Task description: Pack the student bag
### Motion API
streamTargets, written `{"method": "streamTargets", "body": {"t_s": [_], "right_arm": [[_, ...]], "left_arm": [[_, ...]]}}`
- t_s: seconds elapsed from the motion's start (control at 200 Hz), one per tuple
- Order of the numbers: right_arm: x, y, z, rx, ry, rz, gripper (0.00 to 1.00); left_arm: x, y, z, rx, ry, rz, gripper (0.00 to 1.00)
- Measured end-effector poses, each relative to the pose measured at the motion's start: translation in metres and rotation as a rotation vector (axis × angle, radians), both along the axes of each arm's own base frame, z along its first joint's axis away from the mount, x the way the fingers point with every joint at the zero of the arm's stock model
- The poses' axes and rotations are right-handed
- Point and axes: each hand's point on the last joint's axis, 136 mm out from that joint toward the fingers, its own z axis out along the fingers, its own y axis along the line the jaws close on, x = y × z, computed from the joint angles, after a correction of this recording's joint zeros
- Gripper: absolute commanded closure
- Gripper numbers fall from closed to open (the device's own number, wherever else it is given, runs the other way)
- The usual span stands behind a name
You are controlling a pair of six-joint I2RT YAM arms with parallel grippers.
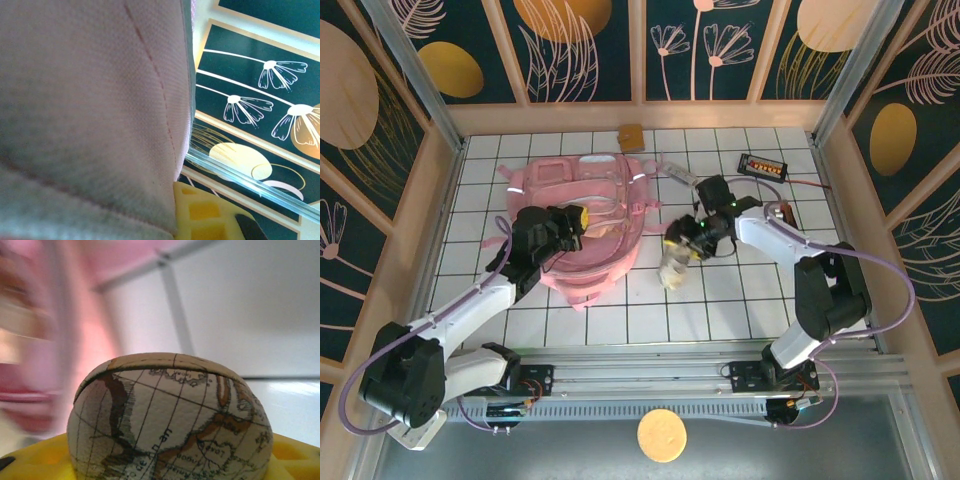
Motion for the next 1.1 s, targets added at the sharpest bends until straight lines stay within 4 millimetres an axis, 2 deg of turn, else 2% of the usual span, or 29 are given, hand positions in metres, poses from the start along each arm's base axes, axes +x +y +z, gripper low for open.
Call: {"method": "streamTargets", "body": {"t_s": [0.12, 0.22, 0.42, 0.5, 0.661, 0.906, 1.101], "right_arm": [[0.028, 0.042, 0.034, 0.199, -0.018, -0.078, 0.49], [0.043, 0.084, 0.044, 0.313, -0.004, -0.094, 0.49], [0.042, 0.141, 0.001, 0.41, 0.167, -0.187, 0.49], [0.043, 0.156, -0.004, 0.457, 0.187, -0.234, 0.49], [0.048, 0.169, 0.003, 0.527, 0.185, -0.321, 0.49], [0.048, 0.177, -0.003, 0.562, 0.214, -0.411, 0.49], [0.019, 0.153, -0.011, 0.552, 0.226, -0.479, 0.49]], "left_arm": [[0.002, -0.003, 0.003, -0.003, 0.002, -0.012, 1.0], [0.004, -0.005, 0.006, -0.007, -0.001, -0.016, 1.0], [0.015, 0.002, 0.017, -0.004, -0.02, 0.029, 1.0], [0.016, 0.004, 0.016, 0.007, -0.008, 0.04, 1.0], [0.02, 0.008, 0.023, 0.011, -0.021, 0.071, 1.0], [0.021, 0.014, 0.022, 0.026, -0.014, 0.104, 1.0], [0.01, 0.018, 0.023, 0.021, -0.003, 0.12, 1.0]]}}
